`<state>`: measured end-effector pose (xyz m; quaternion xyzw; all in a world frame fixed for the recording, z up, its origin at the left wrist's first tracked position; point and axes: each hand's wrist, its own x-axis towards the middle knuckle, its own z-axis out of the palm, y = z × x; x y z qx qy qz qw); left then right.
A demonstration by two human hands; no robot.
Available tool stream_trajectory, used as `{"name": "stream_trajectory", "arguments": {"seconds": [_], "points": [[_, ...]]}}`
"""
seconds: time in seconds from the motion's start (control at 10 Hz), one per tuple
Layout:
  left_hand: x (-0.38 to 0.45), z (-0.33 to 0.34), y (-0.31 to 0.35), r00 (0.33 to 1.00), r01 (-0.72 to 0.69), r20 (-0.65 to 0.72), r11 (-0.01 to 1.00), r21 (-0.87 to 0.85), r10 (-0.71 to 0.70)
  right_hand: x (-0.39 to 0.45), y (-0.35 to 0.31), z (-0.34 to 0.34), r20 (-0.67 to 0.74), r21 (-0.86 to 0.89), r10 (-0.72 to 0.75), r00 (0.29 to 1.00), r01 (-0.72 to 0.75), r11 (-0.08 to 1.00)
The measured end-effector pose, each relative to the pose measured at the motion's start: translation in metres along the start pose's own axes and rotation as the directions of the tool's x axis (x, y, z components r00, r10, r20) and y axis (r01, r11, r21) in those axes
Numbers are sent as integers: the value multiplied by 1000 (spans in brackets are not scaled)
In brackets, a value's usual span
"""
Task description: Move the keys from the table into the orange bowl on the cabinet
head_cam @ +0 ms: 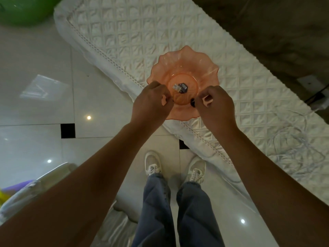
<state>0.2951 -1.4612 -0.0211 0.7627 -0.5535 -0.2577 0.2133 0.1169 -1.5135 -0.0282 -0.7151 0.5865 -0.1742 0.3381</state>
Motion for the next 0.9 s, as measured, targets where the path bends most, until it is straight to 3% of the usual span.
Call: {"name": "stream_trajectory", "arguments": {"seconds": [0.9], "points": [[-3, 3, 3, 990, -129, 87, 972, 199, 114, -2, -7, -3, 155, 27, 24, 988, -28, 999]]}}
